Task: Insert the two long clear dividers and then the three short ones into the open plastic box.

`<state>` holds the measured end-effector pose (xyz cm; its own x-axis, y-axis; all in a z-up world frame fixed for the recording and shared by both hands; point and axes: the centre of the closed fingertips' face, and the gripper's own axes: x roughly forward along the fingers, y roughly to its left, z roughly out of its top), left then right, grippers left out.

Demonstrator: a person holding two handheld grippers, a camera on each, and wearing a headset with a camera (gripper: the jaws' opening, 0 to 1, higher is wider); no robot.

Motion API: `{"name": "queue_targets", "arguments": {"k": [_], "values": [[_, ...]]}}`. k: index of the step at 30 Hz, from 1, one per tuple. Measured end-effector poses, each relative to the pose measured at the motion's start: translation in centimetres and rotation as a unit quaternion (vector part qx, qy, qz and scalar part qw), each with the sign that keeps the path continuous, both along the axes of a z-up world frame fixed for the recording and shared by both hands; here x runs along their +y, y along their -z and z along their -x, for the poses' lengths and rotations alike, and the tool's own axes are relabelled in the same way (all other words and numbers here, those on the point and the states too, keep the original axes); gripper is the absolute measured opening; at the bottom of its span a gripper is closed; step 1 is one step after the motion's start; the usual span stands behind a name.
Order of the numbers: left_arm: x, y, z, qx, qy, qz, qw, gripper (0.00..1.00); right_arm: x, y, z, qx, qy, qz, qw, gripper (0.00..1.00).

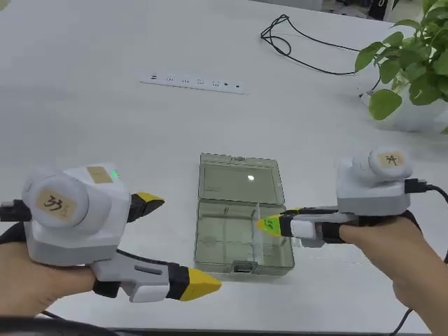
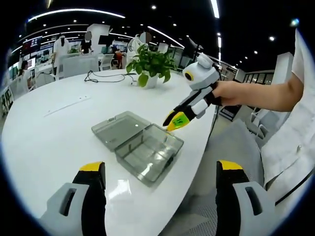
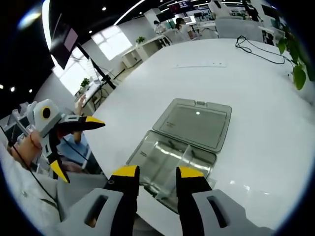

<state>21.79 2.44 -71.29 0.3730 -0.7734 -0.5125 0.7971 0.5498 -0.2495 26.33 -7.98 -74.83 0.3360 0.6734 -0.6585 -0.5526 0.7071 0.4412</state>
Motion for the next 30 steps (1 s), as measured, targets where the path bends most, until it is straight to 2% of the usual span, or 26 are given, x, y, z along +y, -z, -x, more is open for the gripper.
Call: {"name": "queue_targets", "arguments": {"k": [6,15,16,20,22,26,30], "values": [[0.6,-0.2,0.4,0.000,-0.020,-0.004,0.9998,0.95,0.0,-1.3,0.6,-0.019,-0.021,-0.007,0.9996,0.38],[1.4,-0.2,0.7,-0.002,-0.048,-0.012,0.9988,0.95,-0.8,-2.0,1.2,-0.050,-0.063,-0.009,0.9967,0.50],[1.5,-0.2,0.7,-0.002,-0.052,-0.013,0.9986,0.95,-0.8,-2.2,1.1,-0.063,-0.073,-0.010,0.9953,0.51],[1.8,-0.1,0.7,0.000,-0.061,-0.018,0.9980,0.94,-1.4,-2.5,1.3,-0.081,-0.093,-0.008,0.9923,0.57],[2.0,0.1,0.6,-0.001,-0.065,-0.021,0.9977,0.94,-1.6,-2.9,1.2,-0.098,-0.103,-0.012,0.9898,0.59],[2.2,0.7,0.5,0.008,-0.070,-0.030,0.9971,0.92,-2.4,-3.0,1.4,-0.114,-0.118,-0.012,0.9864,0.66],[2.4,1.2,0.3,0.009,-0.072,-0.038,0.9967,0.91,-2.8,-2.9,2.0,-0.131,-0.139,-0.012,0.9815,0.71]]}}
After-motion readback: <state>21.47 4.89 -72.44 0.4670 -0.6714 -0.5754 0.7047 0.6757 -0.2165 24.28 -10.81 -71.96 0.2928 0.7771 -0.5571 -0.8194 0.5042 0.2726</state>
